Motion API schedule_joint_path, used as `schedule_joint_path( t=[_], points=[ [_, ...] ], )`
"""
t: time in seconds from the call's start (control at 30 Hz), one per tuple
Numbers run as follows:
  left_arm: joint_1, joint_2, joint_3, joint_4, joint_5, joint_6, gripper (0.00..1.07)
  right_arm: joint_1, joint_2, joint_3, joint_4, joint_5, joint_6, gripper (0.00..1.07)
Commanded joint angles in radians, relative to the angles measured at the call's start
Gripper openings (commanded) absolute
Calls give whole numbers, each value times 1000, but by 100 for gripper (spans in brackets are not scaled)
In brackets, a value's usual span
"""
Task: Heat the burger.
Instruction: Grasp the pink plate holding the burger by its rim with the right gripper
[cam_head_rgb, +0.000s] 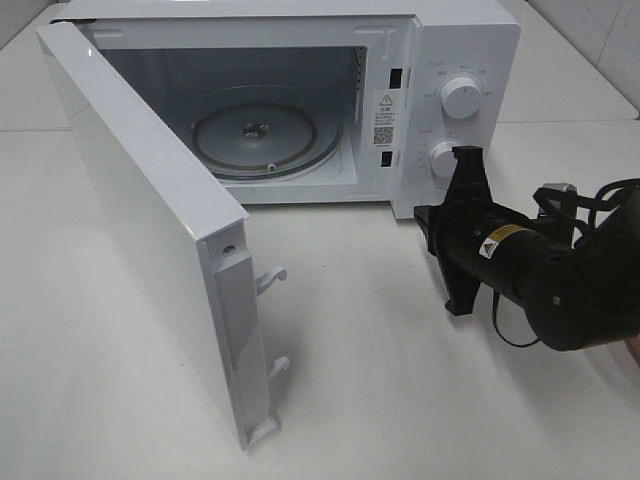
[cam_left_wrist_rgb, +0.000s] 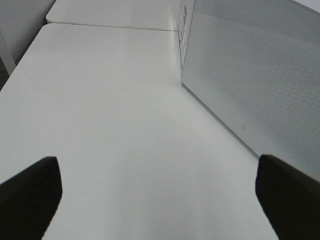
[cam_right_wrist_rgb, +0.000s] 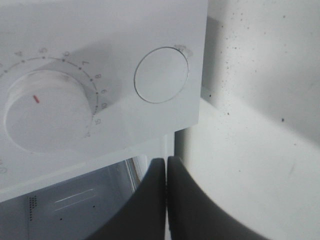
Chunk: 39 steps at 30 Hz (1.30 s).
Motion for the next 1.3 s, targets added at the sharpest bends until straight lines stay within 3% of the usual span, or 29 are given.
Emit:
schedule_joint_path(
  t=[0.03,0.27,0.47,0.97,1.1,1.17,1.3],
  points=[
    [1,-21,2,-5,-8,-1,98,5,-48,30,-10,23,-31,0],
    [1,-21,2,-5,-8,-1,98,5,-200,103,-32,223,-180,0],
    [1,-21,2,-5,-8,-1,98,5,-336,103,-59,479,-413,0],
    [1,-21,2,-5,-8,-1,98,2,-609,100,-54,897,-905,1],
    [1,-21,2,-5,-8,-1,98,2,-656,77,-55,1034,-1035,2],
    [1,-21,2,-5,-8,-1,98,2,-686,18,-75,1230,-1166,2],
    [1,-21,2,-5,-8,-1,98,2,-686,-33,-141,1363,-1192,3]
  ],
)
